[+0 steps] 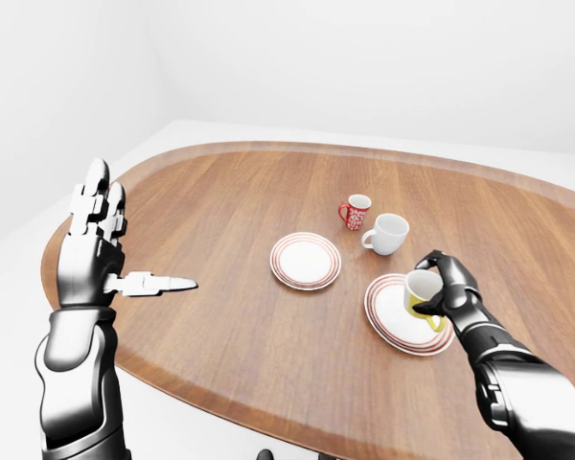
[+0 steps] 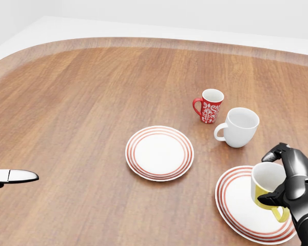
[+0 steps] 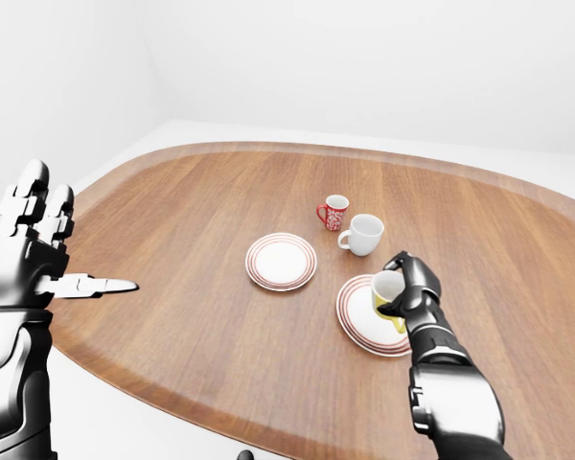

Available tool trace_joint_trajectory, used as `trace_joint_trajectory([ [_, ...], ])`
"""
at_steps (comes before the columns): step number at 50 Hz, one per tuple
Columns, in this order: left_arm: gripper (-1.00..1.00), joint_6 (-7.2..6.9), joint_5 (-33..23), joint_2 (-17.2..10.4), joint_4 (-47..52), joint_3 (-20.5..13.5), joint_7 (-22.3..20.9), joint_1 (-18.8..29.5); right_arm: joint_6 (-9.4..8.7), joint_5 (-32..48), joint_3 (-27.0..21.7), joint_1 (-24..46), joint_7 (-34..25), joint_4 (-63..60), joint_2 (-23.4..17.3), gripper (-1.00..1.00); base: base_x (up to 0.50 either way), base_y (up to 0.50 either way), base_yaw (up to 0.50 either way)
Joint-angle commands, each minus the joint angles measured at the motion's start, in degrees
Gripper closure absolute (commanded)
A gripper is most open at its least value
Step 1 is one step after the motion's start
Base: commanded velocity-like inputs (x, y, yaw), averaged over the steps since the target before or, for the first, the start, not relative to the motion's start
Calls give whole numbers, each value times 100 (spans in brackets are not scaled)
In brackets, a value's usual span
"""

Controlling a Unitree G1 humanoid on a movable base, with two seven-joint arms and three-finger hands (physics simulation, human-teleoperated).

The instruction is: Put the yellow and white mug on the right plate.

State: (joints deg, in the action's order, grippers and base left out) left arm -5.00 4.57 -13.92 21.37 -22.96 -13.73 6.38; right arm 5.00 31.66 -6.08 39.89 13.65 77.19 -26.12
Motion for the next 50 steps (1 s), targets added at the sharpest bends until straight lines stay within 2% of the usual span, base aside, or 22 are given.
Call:
trace_joint_trajectory([
  [1, -100, 0, -13, 12, -2, 6, -8, -6, 0, 331, 33, 34, 284, 22, -67, 100, 0, 0, 0],
  [21, -100, 0, -74, 62, -32, 78, -13, -38, 0, 471, -13, 7, 454, 63, 26, 100, 0, 0, 0],
  [34, -100, 0, -70, 53, -47, 62, -19, -36, 0, -44, -260, -130, 330, 102, 219, 100, 0, 0, 0],
  [50, -100, 0, -100, 60, -66, 76, -28, -45, 0, -226, -327, -67, 442, 114, 305, 100, 0, 0, 0],
])
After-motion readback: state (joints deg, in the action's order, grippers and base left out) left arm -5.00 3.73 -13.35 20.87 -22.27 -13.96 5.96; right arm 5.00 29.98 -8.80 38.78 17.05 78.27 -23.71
